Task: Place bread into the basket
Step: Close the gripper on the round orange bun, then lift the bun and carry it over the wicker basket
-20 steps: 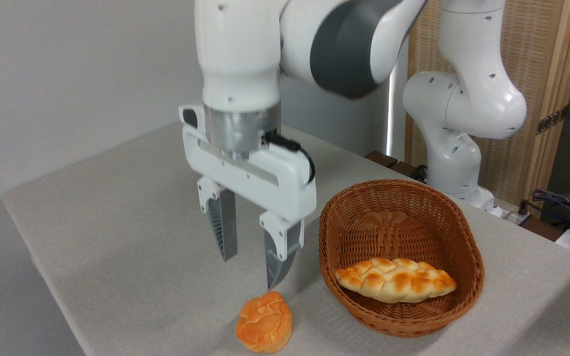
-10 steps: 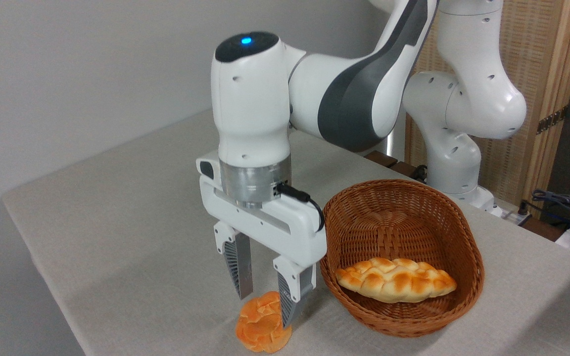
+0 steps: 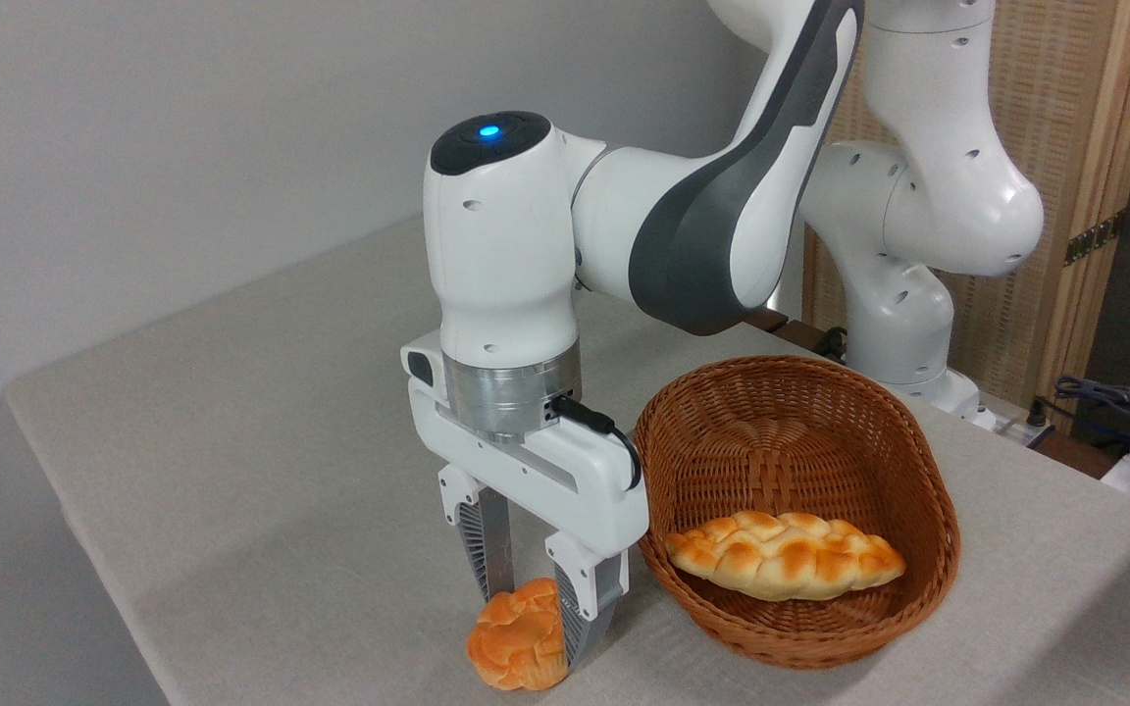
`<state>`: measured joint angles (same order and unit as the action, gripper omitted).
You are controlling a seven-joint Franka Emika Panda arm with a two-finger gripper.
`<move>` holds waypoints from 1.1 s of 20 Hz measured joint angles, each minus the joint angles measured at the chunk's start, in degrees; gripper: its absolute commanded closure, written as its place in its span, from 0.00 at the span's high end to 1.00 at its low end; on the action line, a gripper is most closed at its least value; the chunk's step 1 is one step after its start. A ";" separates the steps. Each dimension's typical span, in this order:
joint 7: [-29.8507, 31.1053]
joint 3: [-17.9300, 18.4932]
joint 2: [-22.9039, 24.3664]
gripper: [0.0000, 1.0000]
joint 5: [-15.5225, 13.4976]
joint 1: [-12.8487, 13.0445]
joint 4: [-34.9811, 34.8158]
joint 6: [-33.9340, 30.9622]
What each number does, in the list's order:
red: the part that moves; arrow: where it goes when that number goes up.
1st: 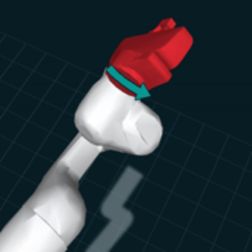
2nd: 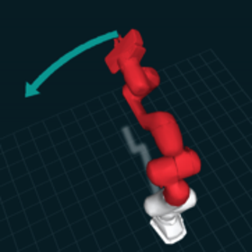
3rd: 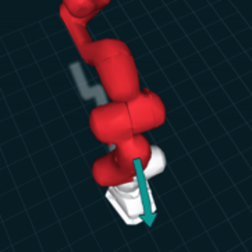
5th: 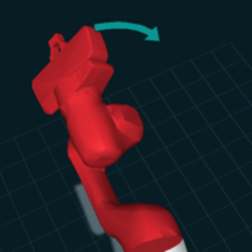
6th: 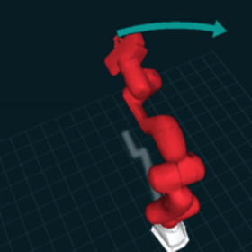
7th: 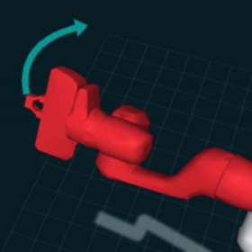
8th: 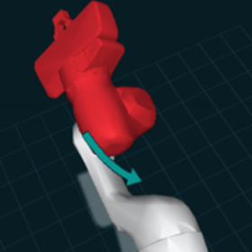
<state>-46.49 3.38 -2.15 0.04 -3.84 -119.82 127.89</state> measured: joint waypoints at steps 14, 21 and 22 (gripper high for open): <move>-2.75 0.11 -0.14 0.10 0.00 -0.02 0.04 -0.33; -3.73 0.19 5.90 0.11 -0.02 -0.05 9.86 -20.84; -5.83 0.47 8.27 0.15 -0.03 -0.05 10.14 -25.06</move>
<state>-52.32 3.85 6.12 0.02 -3.89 -109.68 102.84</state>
